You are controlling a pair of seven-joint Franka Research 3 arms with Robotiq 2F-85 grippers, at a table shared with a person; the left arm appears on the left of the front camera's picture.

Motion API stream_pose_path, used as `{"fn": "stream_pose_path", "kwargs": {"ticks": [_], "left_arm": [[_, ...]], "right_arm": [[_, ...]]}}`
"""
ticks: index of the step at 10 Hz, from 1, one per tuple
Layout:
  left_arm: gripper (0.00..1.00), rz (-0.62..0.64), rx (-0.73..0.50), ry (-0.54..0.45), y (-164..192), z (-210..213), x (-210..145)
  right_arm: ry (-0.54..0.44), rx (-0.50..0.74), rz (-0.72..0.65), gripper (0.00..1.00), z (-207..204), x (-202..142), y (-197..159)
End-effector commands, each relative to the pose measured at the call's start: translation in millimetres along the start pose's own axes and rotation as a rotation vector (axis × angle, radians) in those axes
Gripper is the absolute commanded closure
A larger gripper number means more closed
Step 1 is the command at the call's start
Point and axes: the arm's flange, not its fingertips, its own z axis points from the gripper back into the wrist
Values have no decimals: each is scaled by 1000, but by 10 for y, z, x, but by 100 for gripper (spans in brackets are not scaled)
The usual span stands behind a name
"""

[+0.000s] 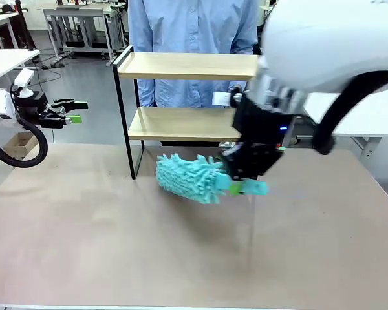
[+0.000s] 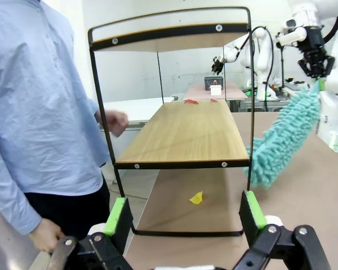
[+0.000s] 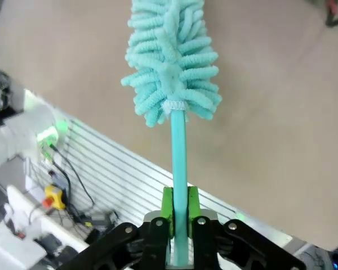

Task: Clean the shelf.
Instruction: Clean the specific section of the Shelf indicated by the human with the Duster.

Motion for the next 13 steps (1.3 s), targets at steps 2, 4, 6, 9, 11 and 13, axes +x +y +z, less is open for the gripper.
{"fn": "stream_pose_path", "kwargs": {"ticks": [2,4,6,9,11,13], "left_arm": [[0,-5,0,6,-3,-10,37],[0,-5,0,6,-3,-10,37],[0,-5,0,6,-3,-10,37],[0,-5,0,6,-3,-10,37],[0,-5,0,6,-3,-10,37],[0,-5,0,6,-3,-10,37]], "right_arm": [[-85,16,-143,87,-172,456,550],[-46,25,-90,87,-174,295,392],[-46,25,-90,87,-174,295,392],[-37,31,-118,87,-204,371,436],[-105,-48,-256,87,-326,707,752],[-180,-97,-304,87,-477,974,951]]}}
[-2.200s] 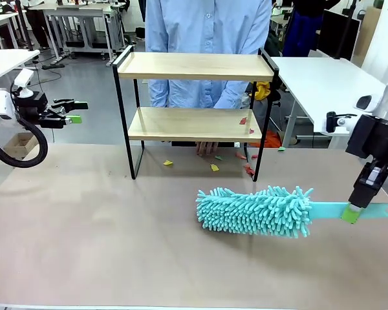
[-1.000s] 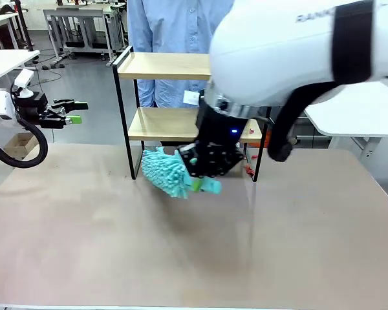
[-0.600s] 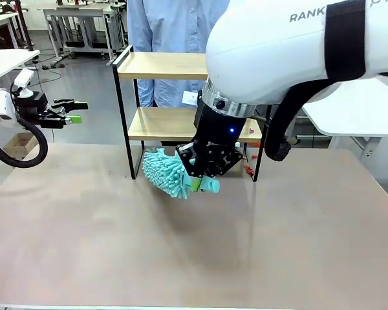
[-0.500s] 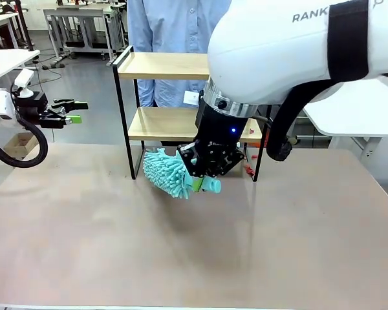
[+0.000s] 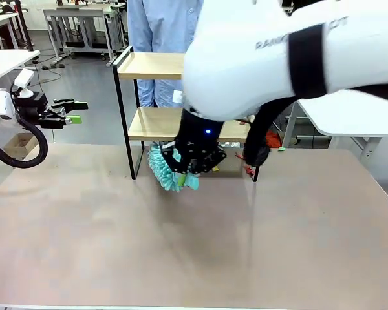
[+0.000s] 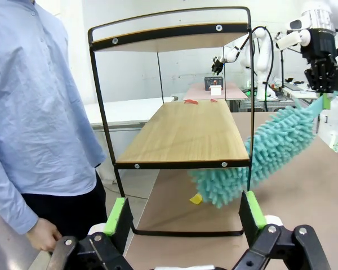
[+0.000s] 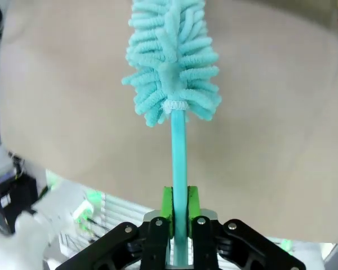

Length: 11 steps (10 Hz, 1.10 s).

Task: Clean the shelf.
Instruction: Clean the specific section of the Shelf indicated by the human with the Duster.

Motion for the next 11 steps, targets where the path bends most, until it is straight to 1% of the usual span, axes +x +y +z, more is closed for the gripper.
{"fn": "stream_pose_path", "kwargs": {"ticks": [1,3,5,7,8,10,11], "left_arm": [[0,-5,-1,6,-3,-11,37],[0,-5,-1,6,-3,-11,37],[0,-5,-1,6,-3,-11,37],[0,-5,-1,6,-3,-11,37],[0,-5,-1,6,-3,-11,37],[0,-5,-1,6,-3,-11,37],[0,-5,-1,6,-3,-11,37]], "right_arm": [[-74,-54,-61,87,-200,272,325],[-127,-79,-98,87,-436,466,496],[-209,-124,-123,87,-739,633,724],[-277,-114,-169,87,-883,752,867],[-288,-119,-180,87,-909,836,903],[-262,-121,-173,87,-970,939,923],[-232,-107,-150,87,-1017,988,928]]}}
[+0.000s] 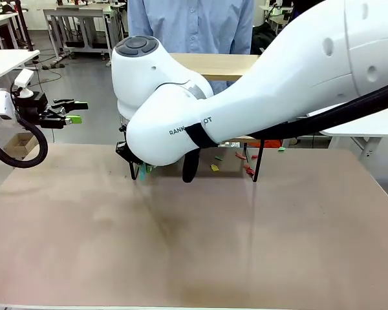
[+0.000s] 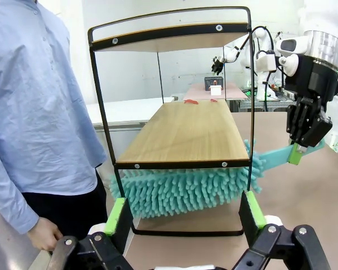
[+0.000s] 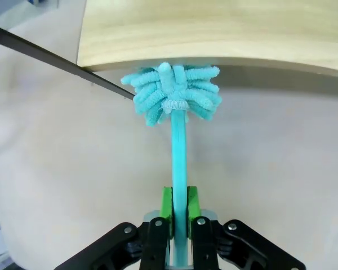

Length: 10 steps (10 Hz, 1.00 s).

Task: Clean the shelf.
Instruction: Clean the specific section of the Shelf indicated by the human with the Duster.

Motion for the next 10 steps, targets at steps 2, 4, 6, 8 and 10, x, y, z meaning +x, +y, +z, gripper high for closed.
{"fn": "stream_pose_path", "kwargs": {"ticks": [2,4,6,8,10], "left_arm": [[0,-5,-1,6,-3,-12,36],[0,-5,-1,6,-3,-12,36],[0,-5,-1,6,-3,-12,36],[0,-5,-1,6,-3,-12,36],[0,-5,-1,6,-3,-12,36]], "right_arm": [[88,5,31,87,-207,106,21],[202,-9,58,87,-396,177,-67],[132,3,32,87,-400,56,-45],[132,3,32,87,-400,56,-45],[132,3,32,87,-400,56,-45]]}}
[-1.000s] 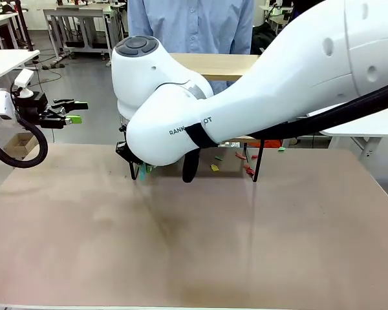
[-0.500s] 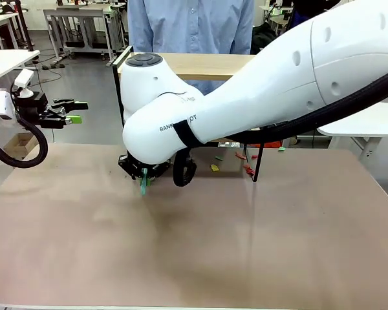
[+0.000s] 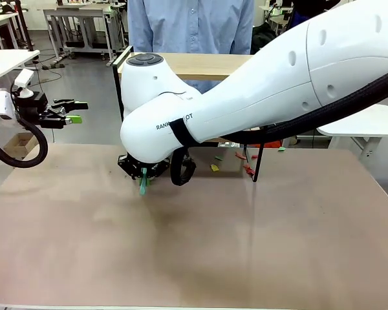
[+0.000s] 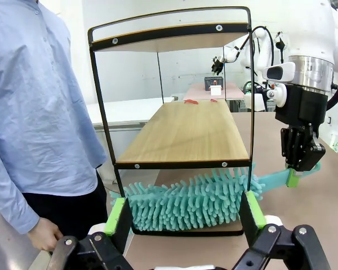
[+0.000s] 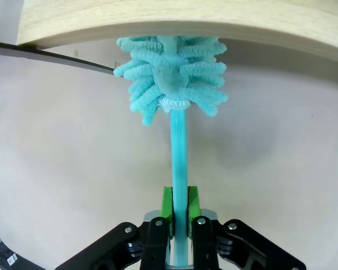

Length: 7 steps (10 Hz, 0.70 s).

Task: Clean the shelf.
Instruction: Clean the specific section of the Shelf indicated by the human with the Duster.

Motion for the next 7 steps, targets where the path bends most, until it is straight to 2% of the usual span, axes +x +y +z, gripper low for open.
{"fn": "stream_pose_path", "kwargs": {"ticks": [1,4,7], "left_arm": [[0,-5,-1,6,-3,-11,37],[0,-5,-1,6,-3,-11,37],[0,-5,-1,6,-3,-11,37]], "right_arm": [[1,1,0,87,1,7,-6],[23,-49,-67,87,17,-38,-709],[84,-7,-128,87,40,-63,-1477]]}}
